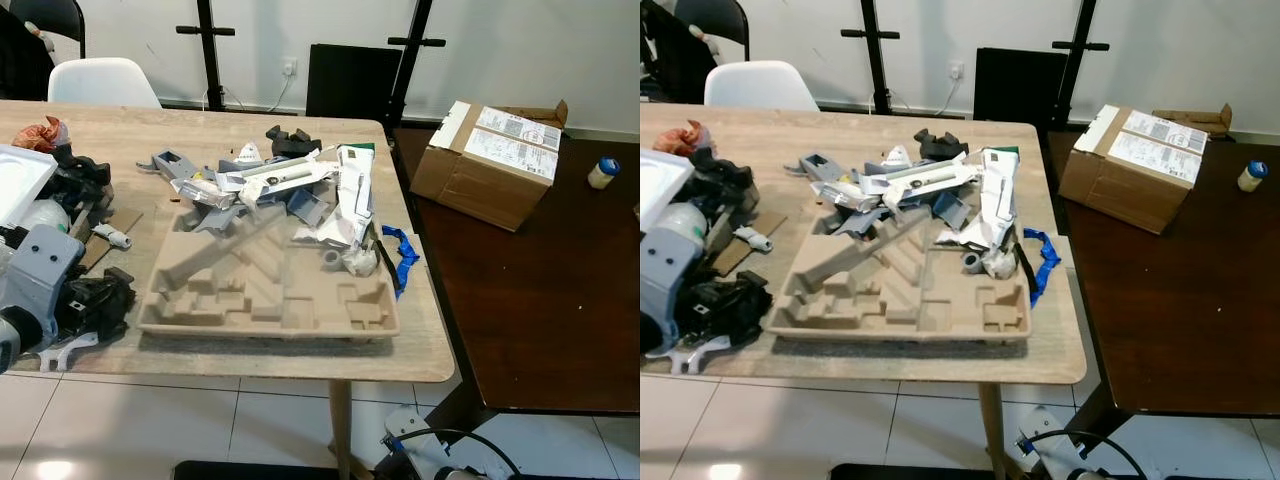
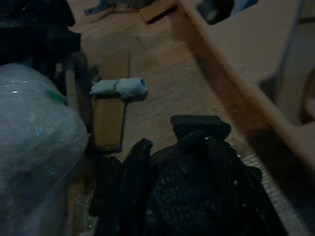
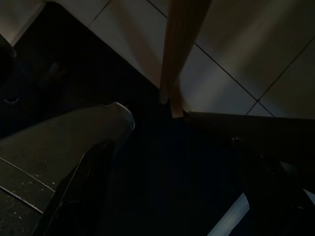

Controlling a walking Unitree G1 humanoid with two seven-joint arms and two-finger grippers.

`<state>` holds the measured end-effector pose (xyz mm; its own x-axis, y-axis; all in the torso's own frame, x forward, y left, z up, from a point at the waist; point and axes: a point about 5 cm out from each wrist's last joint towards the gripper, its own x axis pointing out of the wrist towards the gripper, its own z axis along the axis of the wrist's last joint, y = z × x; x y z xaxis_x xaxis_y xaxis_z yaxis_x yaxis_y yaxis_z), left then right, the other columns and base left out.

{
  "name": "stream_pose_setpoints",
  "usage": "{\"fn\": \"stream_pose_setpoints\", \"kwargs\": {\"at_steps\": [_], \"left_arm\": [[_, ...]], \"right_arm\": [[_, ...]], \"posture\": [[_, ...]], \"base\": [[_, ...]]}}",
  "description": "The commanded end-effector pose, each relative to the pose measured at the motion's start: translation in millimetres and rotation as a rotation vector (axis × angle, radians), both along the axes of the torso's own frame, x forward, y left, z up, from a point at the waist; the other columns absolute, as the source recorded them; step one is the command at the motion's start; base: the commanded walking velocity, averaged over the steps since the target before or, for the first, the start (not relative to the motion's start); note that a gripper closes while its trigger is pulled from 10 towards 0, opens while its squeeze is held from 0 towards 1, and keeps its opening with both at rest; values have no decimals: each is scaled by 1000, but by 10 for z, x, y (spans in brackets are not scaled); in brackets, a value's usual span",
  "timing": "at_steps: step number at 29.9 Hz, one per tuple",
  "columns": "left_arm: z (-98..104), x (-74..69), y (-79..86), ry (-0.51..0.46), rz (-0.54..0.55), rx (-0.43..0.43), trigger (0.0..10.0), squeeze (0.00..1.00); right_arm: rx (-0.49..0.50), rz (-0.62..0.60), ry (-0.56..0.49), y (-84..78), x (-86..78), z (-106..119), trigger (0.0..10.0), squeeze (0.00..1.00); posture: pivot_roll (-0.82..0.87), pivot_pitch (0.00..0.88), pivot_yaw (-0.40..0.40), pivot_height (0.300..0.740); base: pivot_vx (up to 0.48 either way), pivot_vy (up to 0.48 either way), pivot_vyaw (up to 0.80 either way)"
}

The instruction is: Picking trash to rubbish bin

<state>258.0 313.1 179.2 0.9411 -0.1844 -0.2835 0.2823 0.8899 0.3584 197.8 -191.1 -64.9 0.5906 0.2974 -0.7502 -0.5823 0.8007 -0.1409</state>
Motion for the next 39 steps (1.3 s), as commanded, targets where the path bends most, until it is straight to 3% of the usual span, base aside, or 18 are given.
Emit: {"fn": "stream_pose_setpoints", "kwargs": {"at_steps": [1, 10, 13, 15, 18, 19, 20, 22, 27, 30, 31, 32, 33, 38, 39], "left_arm": [[-141, -31, 63, 62, 45, 14, 0, 0], [-13, 50, 6, -32, 13, -55, 0, 0], [237, 96, -116, -165, -91, -193, 0, 0], [321, 105, -146, -213, -119, -237, 0, 0], [637, 127, -251, -376, -221, -413, 0, 0], [637, 127, -251, -376, -221, -413, 0, 0], [722, 79, -320, -371, -327, -486, 0, 0], [751, 30, -353, -340, -401, -507, 0, 0], [838, -19, -309, -337, -450, -522, 0, 0], [975, -163, -319, -288, -610, -653, 0, 0], [975, -163, -319, -288, -610, -653, 0, 0], [980, -344, -390, -176, -767, -748, 0, 0], [972, -401, -410, -142, -805, -785, 0, 0], [955, -466, -427, -112, -835, -827, 0, 0], [933, -534, -449, -77, -863, -876, 0, 0]], "right_arm": [[-21, 13, 31, -21, -70, -41, 10000, 0], [-39, 35, 35, -19, -80, -49, 10000, 0], [-42, 39, 35, -22, -79, -49, 10000, 0], [-42, 40, 35, -23, -79, -49, 10000, 0], [-50, 62, 44, -3, -111, -68, 10000, 0], [-50, 62, 44, -3, -111, -68, 10000, 0], [-49, 65, 48, 11, -128, -79, 10000, 0], [-47, 61, 49, 17, -135, -83, 10000, 0], [-48, 54, 54, 10, -157, -95, 10000, 0], [-51, 53, 61, -2, -180, -105, 10000, 0], [-51, 53, 61, -2, -180, -105, 10000, 0], [-54, 51, 64, -6, -187, -110, 10000, 0], [-54, 51, 65, -6, -188, -111, 10000, 0], [-53, 41, 63, -12, -186, -109, 10000, 0], [-50, 33, 62, -16, -184, -108, 10000, 0]], "posture": [[31, 92, -28, 740], [29, 87, -29, 740], [35, 88, -32, 740], [35, 88, -32, 740], [37, 93, -31, 740], [37, 93, -31, 740], [36, 92, -28, 740], [35, 93, -26, 740], [36, 94, -26, 740], [39, 94, -27, 740], [39, 94, -27, 740], [34, 96, -17, 740], [31, 97, -15, 740], [32, 97, -14, 740], [33, 98, -16, 740]], "base": [[0, 0, 0], [0, 0, 0], [0, 0, 0], [0, 0, 0], [0, 0, 0], [0, 0, 0], [0, 0, 0], [0, 0, 0], [0, 0, 0], [0, 0, 0], [0, 0, 0], [0, 0, 0], [0, 0, 0], [0, 0, 0], [0, 0, 0]]}}
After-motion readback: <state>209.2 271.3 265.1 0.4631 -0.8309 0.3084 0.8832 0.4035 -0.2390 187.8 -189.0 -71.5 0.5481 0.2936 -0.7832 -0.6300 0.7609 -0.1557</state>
